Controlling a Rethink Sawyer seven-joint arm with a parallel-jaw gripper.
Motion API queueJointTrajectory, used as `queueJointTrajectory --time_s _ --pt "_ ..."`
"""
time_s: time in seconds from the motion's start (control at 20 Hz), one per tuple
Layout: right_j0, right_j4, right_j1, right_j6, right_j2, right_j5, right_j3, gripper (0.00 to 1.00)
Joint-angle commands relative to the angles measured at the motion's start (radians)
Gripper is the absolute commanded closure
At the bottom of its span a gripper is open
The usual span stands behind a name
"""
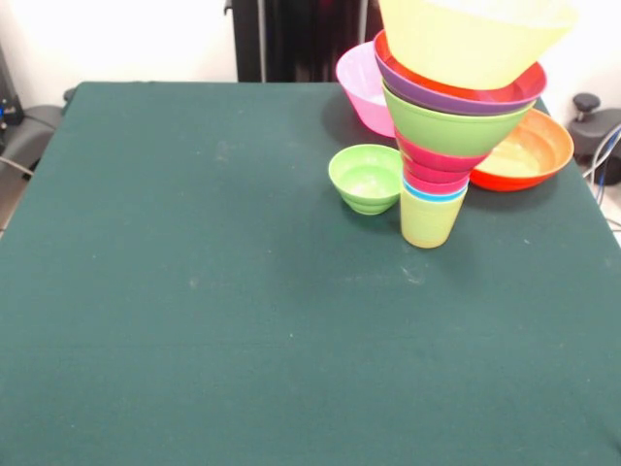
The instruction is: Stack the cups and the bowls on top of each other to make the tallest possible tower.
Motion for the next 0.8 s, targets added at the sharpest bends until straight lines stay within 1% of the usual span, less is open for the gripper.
queueJointTrajectory --time_s 0.05,0.8 --pt "0.056 -0.051 0.065 0.17 -0.049 -0.064 0.036 1.0" --pt "0.068 -0.062 0.079 0.153 -0.082 -0.067 0.02 1.0"
